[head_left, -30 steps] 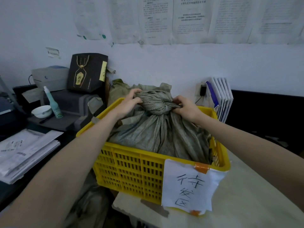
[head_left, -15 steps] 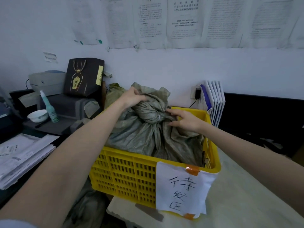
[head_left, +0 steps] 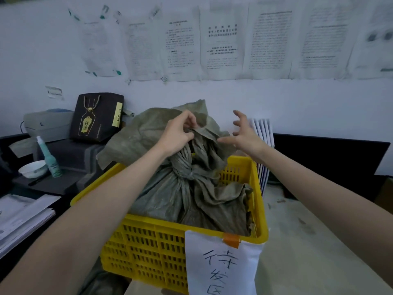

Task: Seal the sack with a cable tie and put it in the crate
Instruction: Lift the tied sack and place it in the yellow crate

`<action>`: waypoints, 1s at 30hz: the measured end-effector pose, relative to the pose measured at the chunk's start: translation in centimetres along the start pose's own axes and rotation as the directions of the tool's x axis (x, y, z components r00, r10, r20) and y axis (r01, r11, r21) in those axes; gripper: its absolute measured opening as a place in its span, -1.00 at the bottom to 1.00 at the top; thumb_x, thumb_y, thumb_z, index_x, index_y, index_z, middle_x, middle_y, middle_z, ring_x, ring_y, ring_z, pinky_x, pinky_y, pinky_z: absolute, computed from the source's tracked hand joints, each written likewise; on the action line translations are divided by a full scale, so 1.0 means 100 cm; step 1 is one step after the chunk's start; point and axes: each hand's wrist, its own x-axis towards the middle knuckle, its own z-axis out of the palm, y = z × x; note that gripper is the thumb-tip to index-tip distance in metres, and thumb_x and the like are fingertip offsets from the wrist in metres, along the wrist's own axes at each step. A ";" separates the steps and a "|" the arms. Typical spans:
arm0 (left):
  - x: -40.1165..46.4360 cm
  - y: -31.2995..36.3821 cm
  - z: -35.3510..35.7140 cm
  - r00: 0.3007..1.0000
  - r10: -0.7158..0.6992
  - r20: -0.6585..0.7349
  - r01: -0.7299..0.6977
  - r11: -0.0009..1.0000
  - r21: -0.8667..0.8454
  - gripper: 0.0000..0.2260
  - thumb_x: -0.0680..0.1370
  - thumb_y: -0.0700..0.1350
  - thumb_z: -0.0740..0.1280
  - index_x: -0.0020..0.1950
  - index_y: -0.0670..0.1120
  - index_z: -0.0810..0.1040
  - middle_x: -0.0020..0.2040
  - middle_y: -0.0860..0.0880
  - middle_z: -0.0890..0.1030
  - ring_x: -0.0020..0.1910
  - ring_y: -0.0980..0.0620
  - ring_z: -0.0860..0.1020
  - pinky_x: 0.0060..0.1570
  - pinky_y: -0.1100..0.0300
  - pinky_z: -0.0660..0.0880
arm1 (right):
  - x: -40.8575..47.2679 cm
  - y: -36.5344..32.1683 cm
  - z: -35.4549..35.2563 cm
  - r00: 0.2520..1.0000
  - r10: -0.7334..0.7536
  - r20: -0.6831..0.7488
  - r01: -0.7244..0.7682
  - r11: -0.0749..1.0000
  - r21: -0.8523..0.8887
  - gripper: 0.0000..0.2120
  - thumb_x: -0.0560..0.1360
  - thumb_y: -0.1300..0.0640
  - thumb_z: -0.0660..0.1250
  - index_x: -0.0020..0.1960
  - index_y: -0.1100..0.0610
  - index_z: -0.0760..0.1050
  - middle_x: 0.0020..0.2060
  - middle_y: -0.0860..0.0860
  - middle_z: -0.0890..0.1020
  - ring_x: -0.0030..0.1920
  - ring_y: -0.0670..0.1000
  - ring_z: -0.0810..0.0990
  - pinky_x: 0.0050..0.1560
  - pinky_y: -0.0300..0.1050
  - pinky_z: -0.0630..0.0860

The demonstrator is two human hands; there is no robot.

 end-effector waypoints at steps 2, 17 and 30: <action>-0.002 0.012 0.013 0.998 0.043 0.043 -0.039 0.995 -0.089 -0.70 0.38 -0.42 0.31 -0.13 -0.02 0.39 -0.15 0.03 0.58 -0.13 0.13 0.57 -0.06 0.25 0.48 | 0.001 0.000 0.002 0.996 0.029 0.079 -0.031 0.999 0.021 0.04 0.34 0.26 0.52 0.53 -0.07 -0.13 0.47 0.13 0.18 0.41 0.18 0.29 0.34 0.15 0.36; -0.044 -0.008 0.053 0.730 -0.647 -0.221 0.643 0.759 -0.101 -0.05 0.30 0.40 0.37 0.47 -0.09 0.07 0.46 -0.12 0.20 0.44 -0.17 0.19 0.39 -0.11 0.20 | -0.008 0.035 -0.023 0.993 0.104 -0.049 -0.113 0.968 -0.224 -0.79 0.43 0.16 0.31 -0.04 0.29 0.54 -0.09 0.24 0.64 -0.04 0.21 0.62 0.05 0.14 0.54; -0.016 0.001 0.046 0.666 -0.274 0.694 -0.145 0.865 0.481 -0.74 0.51 -0.26 0.30 0.16 -0.03 0.52 0.18 -0.02 0.59 0.14 -0.06 0.53 0.12 -0.02 0.47 | -0.018 0.032 -0.035 0.874 -0.213 0.436 0.477 0.212 -0.853 -0.12 0.37 0.05 0.36 0.53 -0.12 -0.08 0.55 -0.05 -0.22 0.52 0.04 -0.31 0.42 0.31 -0.24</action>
